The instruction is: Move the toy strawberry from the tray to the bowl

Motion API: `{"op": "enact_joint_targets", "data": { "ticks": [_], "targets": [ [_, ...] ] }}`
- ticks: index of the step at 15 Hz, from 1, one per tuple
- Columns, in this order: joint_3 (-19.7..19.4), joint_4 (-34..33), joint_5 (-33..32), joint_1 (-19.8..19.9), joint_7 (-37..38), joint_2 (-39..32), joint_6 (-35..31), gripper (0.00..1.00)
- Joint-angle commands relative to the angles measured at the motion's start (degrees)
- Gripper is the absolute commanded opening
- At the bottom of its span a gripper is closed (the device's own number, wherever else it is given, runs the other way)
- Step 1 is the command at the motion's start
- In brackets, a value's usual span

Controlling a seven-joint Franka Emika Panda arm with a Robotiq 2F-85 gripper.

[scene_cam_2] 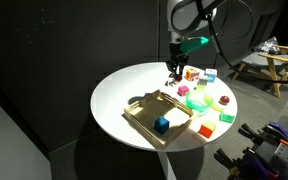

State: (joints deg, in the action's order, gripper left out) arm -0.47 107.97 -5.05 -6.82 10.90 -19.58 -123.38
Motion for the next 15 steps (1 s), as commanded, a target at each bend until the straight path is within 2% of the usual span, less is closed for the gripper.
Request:
{"op": "enact_joint_targets", "data": {
  "ticks": [1,9,15],
  "targets": [
    [-0.30,6.07,1.37,2.62,-0.18,5.78,-1.94,0.19],
    [-2.09,13.26,1.81,7.67,-2.88,11.20,-6.34,0.19],
    [-3.69,16.04,2.22,10.13,-4.65,11.25,-9.38,0.19]
  ]
}}
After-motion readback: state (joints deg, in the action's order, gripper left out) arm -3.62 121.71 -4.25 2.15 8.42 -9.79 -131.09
